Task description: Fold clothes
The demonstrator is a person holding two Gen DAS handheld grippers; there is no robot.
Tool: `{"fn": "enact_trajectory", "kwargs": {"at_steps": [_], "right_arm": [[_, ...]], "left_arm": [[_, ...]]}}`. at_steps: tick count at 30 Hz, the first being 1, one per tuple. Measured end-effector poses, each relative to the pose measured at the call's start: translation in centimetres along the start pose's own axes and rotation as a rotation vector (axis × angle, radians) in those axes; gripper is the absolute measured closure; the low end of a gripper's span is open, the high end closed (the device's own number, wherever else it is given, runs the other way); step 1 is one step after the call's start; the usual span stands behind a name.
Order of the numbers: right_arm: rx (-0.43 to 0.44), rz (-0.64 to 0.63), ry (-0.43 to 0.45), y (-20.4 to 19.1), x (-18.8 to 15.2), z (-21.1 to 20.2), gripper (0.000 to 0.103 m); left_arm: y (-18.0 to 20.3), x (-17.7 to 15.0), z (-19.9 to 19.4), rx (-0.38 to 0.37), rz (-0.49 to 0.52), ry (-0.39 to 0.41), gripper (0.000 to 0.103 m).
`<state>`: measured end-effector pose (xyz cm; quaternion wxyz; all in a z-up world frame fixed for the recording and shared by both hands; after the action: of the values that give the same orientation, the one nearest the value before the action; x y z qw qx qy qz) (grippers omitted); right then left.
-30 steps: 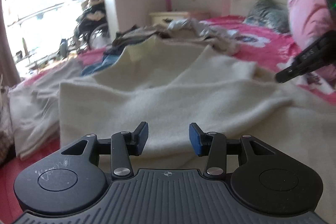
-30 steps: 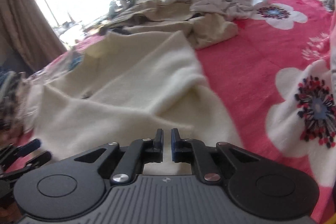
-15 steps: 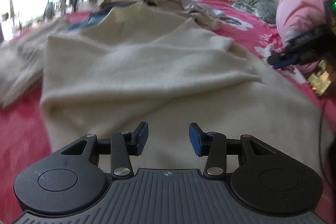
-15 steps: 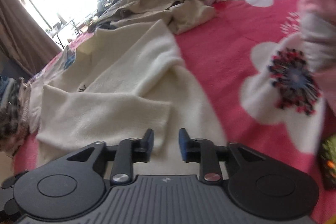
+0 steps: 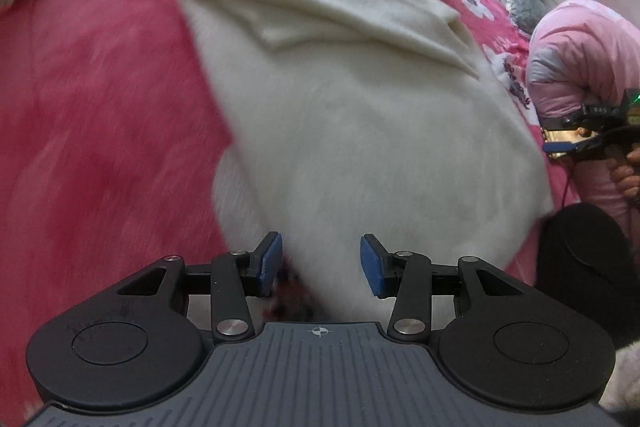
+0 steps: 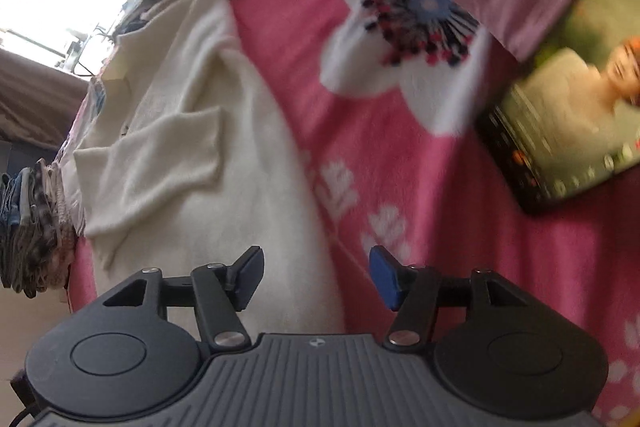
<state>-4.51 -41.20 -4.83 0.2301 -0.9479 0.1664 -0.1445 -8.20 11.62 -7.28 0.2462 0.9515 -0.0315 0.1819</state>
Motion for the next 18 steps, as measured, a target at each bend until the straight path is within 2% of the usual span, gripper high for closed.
{"fn": "enact_trajectory", "kwargs": {"at_steps": [5,10,13,18], "right_arm": [[0.073,0.012,-0.038,0.4,-0.5,1.0,0.042],[0.106,0.000,-0.019,0.0,0.2,1.6,0.042],[0.116,0.013,-0.051,0.3,0.4,2.6,0.042],[0.179,0.039,-0.121,1.4,0.0,3.4,0.042]], "left_arm": [[-0.6,-1.5,0.9,-0.073,-0.047,-0.055,0.060],[-1.0,-1.5,1.8,-0.070,-0.083,0.003,0.060],[-1.3,-1.5,2.3,-0.078,-0.103,0.019,0.060],[-0.3,-2.2,2.7,-0.120,-0.038,-0.005,0.058]]}}
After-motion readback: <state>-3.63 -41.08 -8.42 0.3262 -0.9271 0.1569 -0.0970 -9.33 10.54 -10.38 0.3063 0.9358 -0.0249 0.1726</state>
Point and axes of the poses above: each gripper's, at about its wrist camera, not at the fingertips, and z roughly the way its jaws point, y to its right, x to its top, the point moved 1 cm from there along z, roughly the way its jaws point, and after that the axes turned 3 degrees about -z, right-handed, at the moved point
